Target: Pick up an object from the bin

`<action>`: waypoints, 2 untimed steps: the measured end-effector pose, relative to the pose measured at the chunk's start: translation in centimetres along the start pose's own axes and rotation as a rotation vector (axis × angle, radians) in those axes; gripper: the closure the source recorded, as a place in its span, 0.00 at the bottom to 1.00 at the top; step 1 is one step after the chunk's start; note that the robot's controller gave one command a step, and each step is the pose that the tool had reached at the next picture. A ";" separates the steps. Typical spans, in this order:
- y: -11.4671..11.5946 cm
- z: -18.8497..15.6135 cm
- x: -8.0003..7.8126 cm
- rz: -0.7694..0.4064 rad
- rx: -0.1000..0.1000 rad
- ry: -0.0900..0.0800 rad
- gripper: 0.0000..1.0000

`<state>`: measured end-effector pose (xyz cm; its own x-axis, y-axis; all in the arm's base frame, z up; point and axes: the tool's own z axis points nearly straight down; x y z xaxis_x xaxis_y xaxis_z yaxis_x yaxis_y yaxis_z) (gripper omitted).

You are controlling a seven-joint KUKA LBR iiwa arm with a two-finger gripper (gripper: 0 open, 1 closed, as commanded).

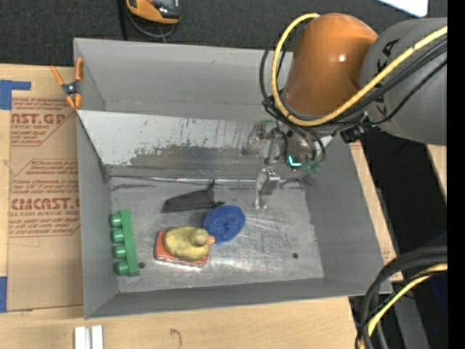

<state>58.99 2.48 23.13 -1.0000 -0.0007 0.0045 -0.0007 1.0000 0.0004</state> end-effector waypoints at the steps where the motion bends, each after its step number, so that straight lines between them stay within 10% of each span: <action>1: 0.0 -0.4 -0.1 0.000 0.000 -0.007 0.00; 2: 1.2 6.2 0.9 -0.075 0.000 -0.011 0.00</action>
Offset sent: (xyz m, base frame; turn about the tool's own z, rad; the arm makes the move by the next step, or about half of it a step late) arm -0.0278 0.0309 -0.1613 -0.1866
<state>58.04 3.72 16.94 -0.9971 -0.0757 -0.0062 -0.0757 0.9971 0.0000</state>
